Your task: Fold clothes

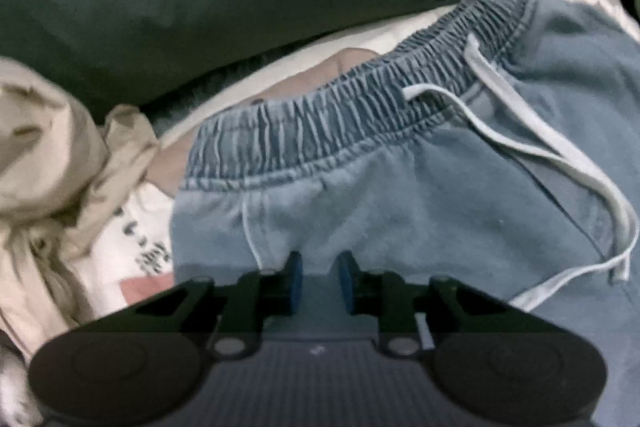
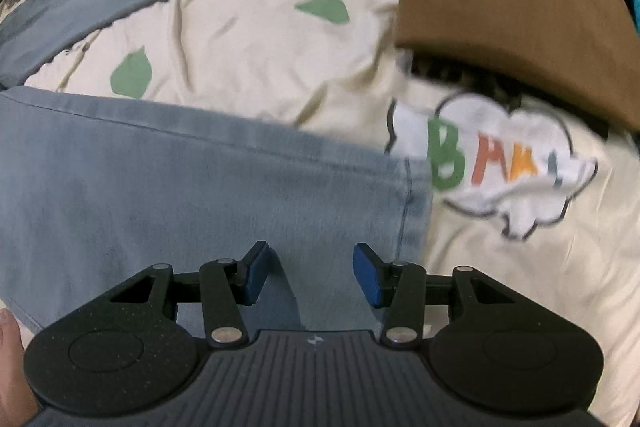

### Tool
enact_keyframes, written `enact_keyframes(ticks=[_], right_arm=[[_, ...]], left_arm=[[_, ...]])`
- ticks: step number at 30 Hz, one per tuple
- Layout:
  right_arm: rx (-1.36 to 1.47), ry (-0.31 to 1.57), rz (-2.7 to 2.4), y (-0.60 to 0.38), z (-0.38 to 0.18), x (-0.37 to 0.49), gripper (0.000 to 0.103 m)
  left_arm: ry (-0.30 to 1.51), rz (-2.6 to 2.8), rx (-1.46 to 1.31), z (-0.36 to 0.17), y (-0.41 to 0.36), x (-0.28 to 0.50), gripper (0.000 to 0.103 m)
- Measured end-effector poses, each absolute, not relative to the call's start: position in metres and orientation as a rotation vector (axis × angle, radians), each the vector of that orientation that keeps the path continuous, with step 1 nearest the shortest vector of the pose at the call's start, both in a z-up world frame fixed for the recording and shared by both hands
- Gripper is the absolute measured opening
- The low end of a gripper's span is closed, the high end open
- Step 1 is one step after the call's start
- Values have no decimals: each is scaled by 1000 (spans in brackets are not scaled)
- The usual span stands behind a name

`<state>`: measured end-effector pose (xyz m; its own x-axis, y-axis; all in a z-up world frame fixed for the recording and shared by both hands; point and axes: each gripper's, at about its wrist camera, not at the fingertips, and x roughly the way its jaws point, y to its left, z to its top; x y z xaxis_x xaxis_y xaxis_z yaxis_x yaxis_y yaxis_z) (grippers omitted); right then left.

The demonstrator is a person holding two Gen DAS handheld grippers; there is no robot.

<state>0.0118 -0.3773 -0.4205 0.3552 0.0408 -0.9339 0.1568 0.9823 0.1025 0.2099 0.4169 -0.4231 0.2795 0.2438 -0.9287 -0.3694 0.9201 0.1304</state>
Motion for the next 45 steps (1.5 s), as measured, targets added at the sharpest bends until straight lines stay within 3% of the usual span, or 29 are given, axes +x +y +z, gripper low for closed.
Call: enact_keyframes(ticks=[2, 5, 12, 20, 30, 34, 45], right_arm=[[225, 1209, -83, -380, -421, 9, 53], [216, 1205, -79, -380, -420, 8, 53], [219, 1203, -77, -379, -420, 7, 53], [207, 1208, -59, -372, -426, 5, 54], [202, 1219, -66, -373, -429, 6, 54], [196, 1220, -63, -372, -430, 6, 54], [204, 1220, -57, -374, -429, 6, 54]], left_arm=[[1211, 434, -116, -415, 418, 209, 20], [1172, 412, -192, -401, 418, 198, 27], [1162, 336, -310, -391, 403, 169, 27], [1143, 331, -259, -421, 365, 123, 27], [1076, 462, -229, -430, 408, 151, 19], [1066, 476, -284, -432, 435, 156, 3], [1070, 520, -410, -417, 479, 183, 3]])
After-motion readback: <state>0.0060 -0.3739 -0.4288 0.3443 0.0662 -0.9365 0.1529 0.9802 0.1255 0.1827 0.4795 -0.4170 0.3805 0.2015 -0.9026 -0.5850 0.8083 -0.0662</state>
